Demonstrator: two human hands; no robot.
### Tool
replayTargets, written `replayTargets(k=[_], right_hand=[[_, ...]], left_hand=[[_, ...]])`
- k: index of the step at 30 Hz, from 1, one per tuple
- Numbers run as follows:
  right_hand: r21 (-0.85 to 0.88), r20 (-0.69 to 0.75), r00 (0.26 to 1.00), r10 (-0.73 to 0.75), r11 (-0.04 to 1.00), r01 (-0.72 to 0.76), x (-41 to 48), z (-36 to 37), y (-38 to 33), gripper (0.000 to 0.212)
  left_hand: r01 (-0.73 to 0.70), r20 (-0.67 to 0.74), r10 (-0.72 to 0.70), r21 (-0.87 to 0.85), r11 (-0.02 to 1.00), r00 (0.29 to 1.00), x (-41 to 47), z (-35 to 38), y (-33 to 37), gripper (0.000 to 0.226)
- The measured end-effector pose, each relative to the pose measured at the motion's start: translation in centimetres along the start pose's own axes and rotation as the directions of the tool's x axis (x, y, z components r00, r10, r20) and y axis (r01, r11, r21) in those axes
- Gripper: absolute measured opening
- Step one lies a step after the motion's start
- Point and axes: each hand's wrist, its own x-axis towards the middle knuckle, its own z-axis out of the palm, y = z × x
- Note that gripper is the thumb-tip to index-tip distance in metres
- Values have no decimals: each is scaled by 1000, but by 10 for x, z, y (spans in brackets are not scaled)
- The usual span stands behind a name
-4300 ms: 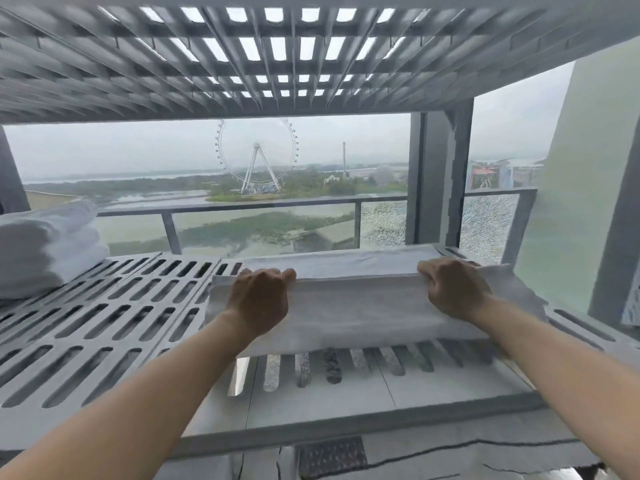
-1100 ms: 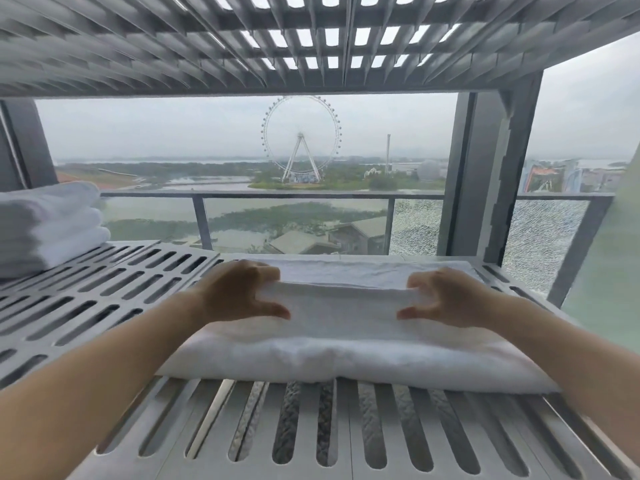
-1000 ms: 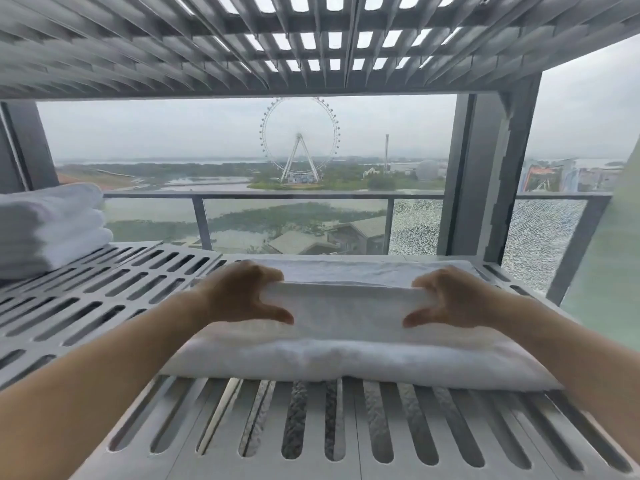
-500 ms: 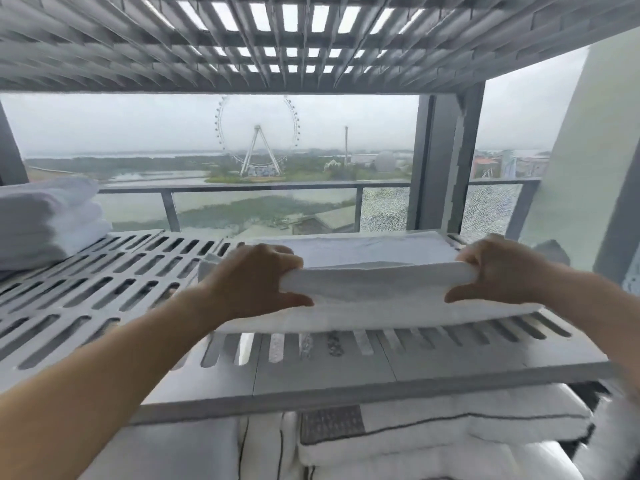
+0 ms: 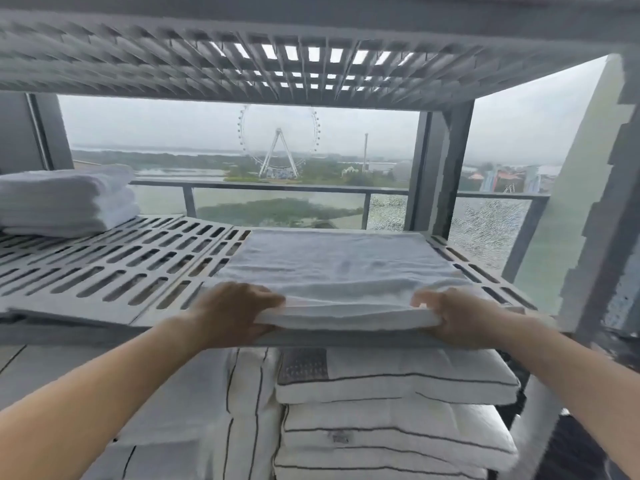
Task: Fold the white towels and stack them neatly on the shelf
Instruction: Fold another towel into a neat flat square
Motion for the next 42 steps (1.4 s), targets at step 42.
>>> replayTargets(k=[42], right_hand=[[18,-253,967,-15,1000,20,126,54,18,25]], left_hand=[[121,16,-125,147,982,992,99,66,-34,25]])
